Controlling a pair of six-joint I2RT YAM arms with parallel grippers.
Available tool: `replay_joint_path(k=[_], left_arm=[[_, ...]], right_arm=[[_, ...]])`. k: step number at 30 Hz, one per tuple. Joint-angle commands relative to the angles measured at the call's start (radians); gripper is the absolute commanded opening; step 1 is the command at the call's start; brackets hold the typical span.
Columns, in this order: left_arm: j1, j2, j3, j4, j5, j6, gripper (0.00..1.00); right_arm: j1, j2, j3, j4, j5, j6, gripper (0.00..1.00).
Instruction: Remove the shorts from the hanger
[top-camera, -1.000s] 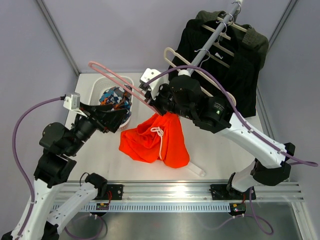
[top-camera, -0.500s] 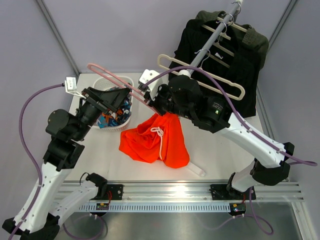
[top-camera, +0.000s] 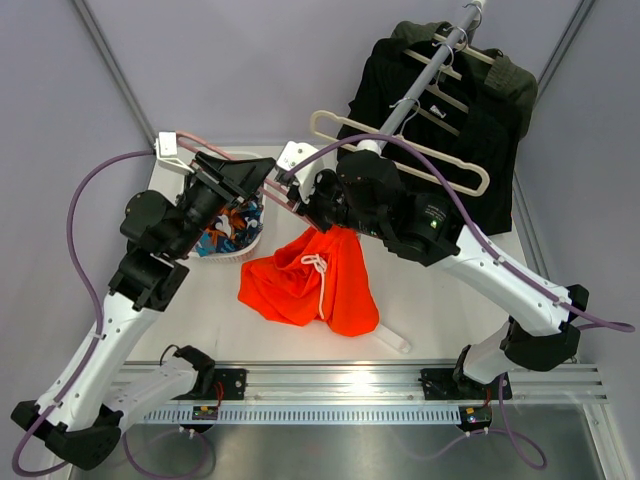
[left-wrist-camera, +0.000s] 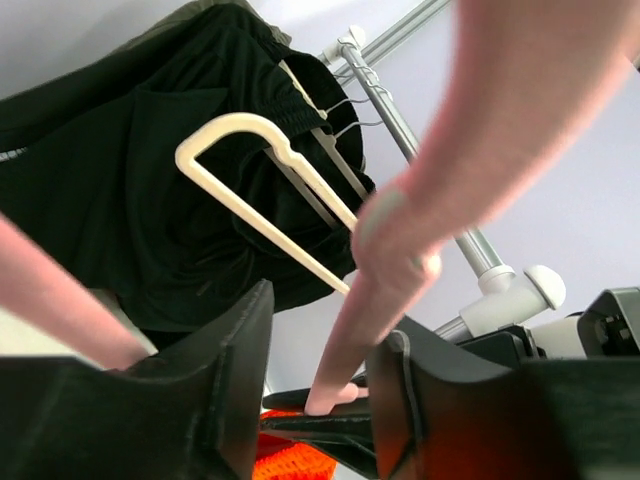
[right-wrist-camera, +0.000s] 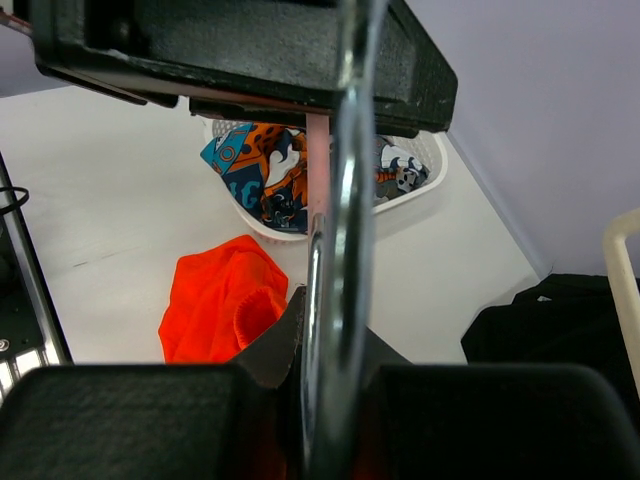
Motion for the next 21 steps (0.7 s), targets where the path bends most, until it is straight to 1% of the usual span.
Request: replay_joint_path(k=[1, 3, 4, 7, 8, 9, 10, 11, 13, 14, 17, 18, 21], left_arm=[[-0.011, 0.008, 0.041, 0.09, -0.028, -0.036, 0.33], [-0.016, 0.011, 0.041, 0.099, -0.027, -0.049, 0.25], [-0.016, 0.013, 0.04, 0.102, -0.027, -0.052, 0.15], [-0.017, 0.018, 0.044, 0.108, -0.033, -0.069, 0.04], [-0.017, 0.016, 0.046, 0.108, -0.036, -0.069, 0.0], [-0.017, 0.018, 0.047, 0.105, -0.045, -0.07, 0.0], [-0.017, 0.018, 0.052, 0.102, -0.048, -0.069, 0.0], [-0.017, 0.019, 0.057, 0.093, -0.051, -0.066, 0.0], [-0.017, 0.018, 0.061, 0.082, -0.065, -0.06, 0.0], [-0.017, 0.018, 0.06, 0.08, -0.068, -0.056, 0.0], [-0.019, 0.016, 0.07, 0.055, -0.083, -0.027, 0.0], [-0.017, 0.016, 0.073, 0.05, -0.088, -0.018, 0.0], [-0.017, 0.011, 0.081, 0.018, -0.092, 0.013, 0.0]], right_arm=[[-0.003, -0.037, 0.012, 0.051, -0.004, -0.032, 0.0], [-0.003, -0.039, 0.011, 0.052, 0.0, -0.035, 0.0], [-0.002, -0.04, 0.008, 0.052, 0.001, -0.036, 0.0], [-0.002, -0.04, 0.003, 0.052, 0.004, -0.044, 0.0], [-0.002, -0.04, 0.002, 0.052, 0.007, -0.046, 0.0], [-0.003, -0.04, -0.003, 0.054, 0.009, -0.049, 0.0], [-0.003, -0.042, -0.006, 0.057, 0.012, -0.05, 0.03], [-0.003, -0.043, -0.008, 0.055, 0.012, -0.055, 0.14], [-0.002, -0.052, -0.014, 0.052, 0.012, -0.064, 0.24], [-0.002, -0.055, -0.017, 0.052, 0.009, -0.069, 0.35], [-0.002, -0.08, -0.025, 0.045, -0.008, -0.087, 0.47], [-0.003, -0.088, -0.029, 0.037, -0.014, -0.095, 0.55], [-0.002, -0.123, -0.037, 0.009, -0.054, -0.121, 0.67]])
